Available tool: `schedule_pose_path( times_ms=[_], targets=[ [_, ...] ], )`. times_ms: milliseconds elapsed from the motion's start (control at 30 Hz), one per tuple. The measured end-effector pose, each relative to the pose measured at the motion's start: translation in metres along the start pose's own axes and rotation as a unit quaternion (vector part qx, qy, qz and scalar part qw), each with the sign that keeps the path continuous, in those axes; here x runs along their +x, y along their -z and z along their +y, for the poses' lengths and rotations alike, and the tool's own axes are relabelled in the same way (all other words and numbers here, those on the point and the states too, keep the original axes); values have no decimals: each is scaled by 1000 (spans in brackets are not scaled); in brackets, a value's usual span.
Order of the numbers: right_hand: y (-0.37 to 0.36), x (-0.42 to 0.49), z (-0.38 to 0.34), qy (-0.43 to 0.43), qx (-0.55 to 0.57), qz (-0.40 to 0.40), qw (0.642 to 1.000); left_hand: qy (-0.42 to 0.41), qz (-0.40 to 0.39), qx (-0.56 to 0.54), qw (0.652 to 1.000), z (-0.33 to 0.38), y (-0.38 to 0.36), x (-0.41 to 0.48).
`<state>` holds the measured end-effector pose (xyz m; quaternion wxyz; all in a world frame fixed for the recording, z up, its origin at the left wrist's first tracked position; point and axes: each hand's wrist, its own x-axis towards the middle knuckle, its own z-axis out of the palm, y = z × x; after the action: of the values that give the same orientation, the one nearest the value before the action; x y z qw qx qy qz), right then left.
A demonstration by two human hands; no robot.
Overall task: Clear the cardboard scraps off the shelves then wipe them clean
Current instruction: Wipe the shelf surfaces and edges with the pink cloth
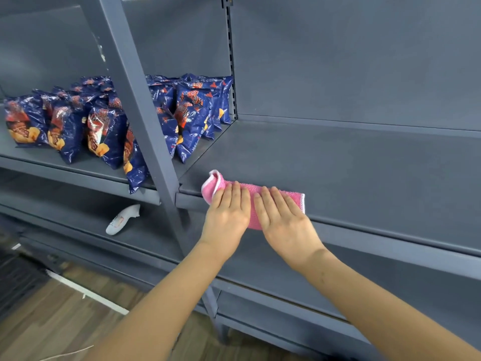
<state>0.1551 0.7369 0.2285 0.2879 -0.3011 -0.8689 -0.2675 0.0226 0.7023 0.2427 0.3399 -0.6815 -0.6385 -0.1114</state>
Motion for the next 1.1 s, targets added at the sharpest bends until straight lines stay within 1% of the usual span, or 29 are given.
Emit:
schedule_pose_path(
  times_ms=[100, 233, 433, 600, 733, 833, 1100],
  targets=[
    [8, -8, 7, 16, -19, 9, 1000, -4, 27, -10, 1000, 12, -1, 1],
    [1, -9, 3, 0, -26, 10, 1000, -7, 75, -16, 997, 7, -7, -2],
    [3, -10, 9, 14, -27, 11, 999, 3, 93, -14, 996, 9, -5, -2],
    [9, -25, 27, 21, -22, 48, 998, -14, 78, -19, 997, 31, 2, 2],
    [21, -50, 55, 33, -32, 57, 997, -15, 53, -20, 998, 69, 14, 9],
    [32, -75, 81, 33, -42, 63, 997, -13, 49, -15, 999, 104, 23, 15],
    [74, -160, 170, 40, -55, 67, 995, -20, 53, 4, 998, 227, 52, 40]
  ],
)
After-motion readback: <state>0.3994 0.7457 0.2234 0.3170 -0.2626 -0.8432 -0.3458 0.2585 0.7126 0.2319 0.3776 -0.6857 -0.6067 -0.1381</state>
